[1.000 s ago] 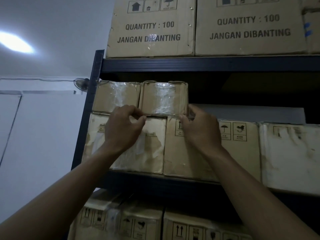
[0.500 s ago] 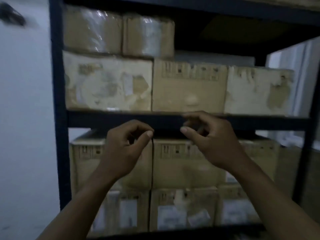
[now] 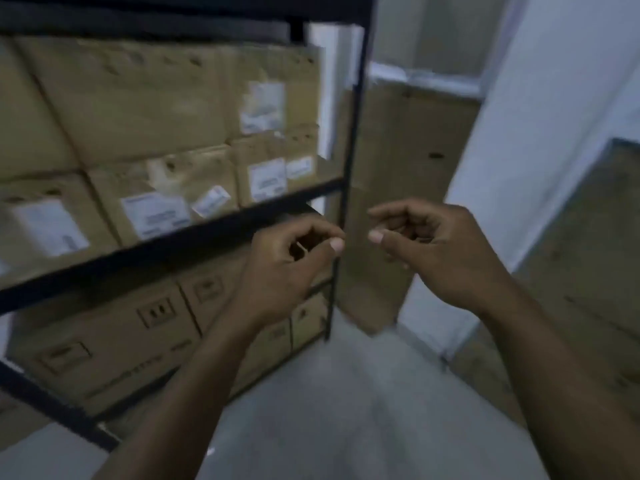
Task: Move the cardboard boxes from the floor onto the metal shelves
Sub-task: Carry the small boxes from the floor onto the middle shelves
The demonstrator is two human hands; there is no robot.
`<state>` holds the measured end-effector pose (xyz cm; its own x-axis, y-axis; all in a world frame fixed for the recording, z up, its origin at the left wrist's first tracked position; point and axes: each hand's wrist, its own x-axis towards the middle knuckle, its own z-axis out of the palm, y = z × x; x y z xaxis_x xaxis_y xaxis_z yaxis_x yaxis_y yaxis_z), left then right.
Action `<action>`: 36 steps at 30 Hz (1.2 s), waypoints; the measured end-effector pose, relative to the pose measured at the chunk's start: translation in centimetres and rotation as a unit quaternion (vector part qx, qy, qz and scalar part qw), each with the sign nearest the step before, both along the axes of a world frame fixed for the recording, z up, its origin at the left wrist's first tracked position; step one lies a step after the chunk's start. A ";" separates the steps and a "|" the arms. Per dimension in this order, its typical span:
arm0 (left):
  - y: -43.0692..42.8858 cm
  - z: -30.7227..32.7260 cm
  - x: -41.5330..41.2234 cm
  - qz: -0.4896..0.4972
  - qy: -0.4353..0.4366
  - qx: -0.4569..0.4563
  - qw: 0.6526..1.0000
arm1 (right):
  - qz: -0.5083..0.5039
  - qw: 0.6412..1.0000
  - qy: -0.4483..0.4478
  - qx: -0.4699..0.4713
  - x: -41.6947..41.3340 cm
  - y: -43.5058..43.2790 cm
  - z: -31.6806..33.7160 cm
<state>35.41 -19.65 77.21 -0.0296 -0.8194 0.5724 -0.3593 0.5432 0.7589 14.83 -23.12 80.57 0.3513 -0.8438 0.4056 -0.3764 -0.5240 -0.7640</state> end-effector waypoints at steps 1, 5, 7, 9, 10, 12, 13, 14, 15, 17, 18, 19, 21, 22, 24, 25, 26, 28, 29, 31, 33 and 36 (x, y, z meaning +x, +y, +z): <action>0.3 -0.9 -2.7 -0.025 -0.009 0.014 1.000 | -0.029 0.999 -0.001 0.020 -3.0 1.3 -1.4; 2.3 -3.7 -14.7 -0.138 -0.016 0.092 0.986 | -0.142 0.985 0.021 0.097 -15.5 8.6 -6.2; 3.4 -5.0 -21.0 -0.204 -0.038 0.121 0.971 | -0.197 0.971 0.019 0.134 -21.3 12.9 -7.8; 4.7 -5.8 -27.4 -0.270 -0.061 0.137 0.951 | -0.260 0.953 0.020 0.152 -26.8 17.2 -8.9; 5.6 -6.2 -30.5 -0.301 -0.075 0.144 0.940 | -0.294 0.942 0.021 0.160 -29.2 19.4 -9.4; 7.7 -7.0 -36.7 -0.365 -0.102 0.162 0.911 | -0.360 0.916 0.015 0.173 -33.8 24.2 -10.4; 8.9 -7.4 -39.6 -0.397 -0.114 0.168 0.895 | -0.388 0.904 0.009 0.181 -35.7 26.6 -10.9; 10.1 -7.8 -42.4 -0.426 -0.122 0.170 0.880 | -0.415 0.889 0.004 0.193 -37.5 28.9 -11.4; 11.4 -8.2 -45.2 -0.452 -0.126 0.171 0.867 | -0.442 0.874 -0.001 0.203 -39.2 31.1 -11.9; 13.7 -8.7 -50.2 -0.499 -0.131 0.173 0.839 | -0.498 0.840 -0.014 0.214 -42.2 35.2 -12.7; 14.9 -9.0 -52.6 -0.523 -0.137 0.173 0.823 | -0.526 0.822 -0.023 0.216 -43.6 37.2 -13.1; 16.0 -9.3 -54.8 -0.545 -0.144 0.171 0.808 | -0.549 0.805 -0.033 0.220 -44.9 39.1 -13.4; 18.3 -10.0 -59.0 -0.585 -0.159 0.168 0.777 | -0.583 0.776 -0.050 0.234 -47.4 42.6 -14.1; 19.5 -10.4 -61.1 -0.602 -0.166 0.170 0.762 | -0.596 0.763 -0.056 0.244 -48.6 44.3 -14.4; 21.8 -11.4 -65.3 -0.633 -0.179 0.177 0.732 | -0.625 0.734 -0.069 0.258 -51.3 47.5 -15.0; 23.0 -12.1 -67.5 -0.646 -0.184 0.183 0.718 | -0.641 0.718 -0.074 0.261 -52.8 49.1 -15.3; 24.2 -12.8 -69.8 -0.657 -0.190 0.191 0.704 | -0.657 0.702 -0.077 0.264 -54.4 50.7 -15.7; 26.9 -14.4 -74.2 -0.675 -0.199 0.214 0.678 | -0.683 0.674 -0.081 0.271 -57.6 53.9 -16.5; 28.2 -15.3 -76.4 -0.683 -0.204 0.226 0.664 | -0.694 0.660 -0.085 0.275 -59.2 55.4 -17.0; 30.7 -17.2 -80.8 -0.692 -0.224 0.252 0.639 | -0.712 0.631 -0.099 0.292 -62.6 58.4 -18.0; 33.3 -19.3 -84.6 -0.689 -0.243 0.290 0.618 | -0.725 0.604 -0.110 0.311 -65.7 61.4 -19.3; 37.0 -23.0 -89.8 -0.678 -0.274 0.344 0.590 | -0.749 0.566 -0.134 0.316 -69.7 65.6 -22.5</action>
